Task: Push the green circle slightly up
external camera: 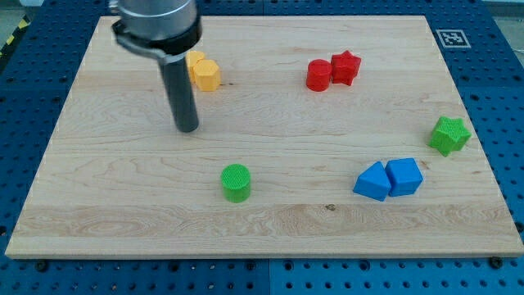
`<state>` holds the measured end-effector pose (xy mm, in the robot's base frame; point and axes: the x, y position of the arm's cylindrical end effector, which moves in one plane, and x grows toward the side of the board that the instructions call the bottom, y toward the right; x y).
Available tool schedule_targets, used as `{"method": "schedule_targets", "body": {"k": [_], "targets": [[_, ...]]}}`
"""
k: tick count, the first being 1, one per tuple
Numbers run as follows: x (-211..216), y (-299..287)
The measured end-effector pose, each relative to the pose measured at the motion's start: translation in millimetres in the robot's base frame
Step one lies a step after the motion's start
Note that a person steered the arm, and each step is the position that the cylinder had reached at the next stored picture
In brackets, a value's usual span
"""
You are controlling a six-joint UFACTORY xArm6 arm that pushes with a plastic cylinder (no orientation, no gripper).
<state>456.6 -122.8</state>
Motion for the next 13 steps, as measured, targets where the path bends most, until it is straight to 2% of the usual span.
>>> {"method": "schedule_targets", "body": {"k": [1, 2, 3, 5, 10, 13], "targets": [[31.9, -22.3], [100.1, -15.6], [141.2, 49.6], [101.0, 65.7], [88.9, 65.7], [43.9, 67.2]]}}
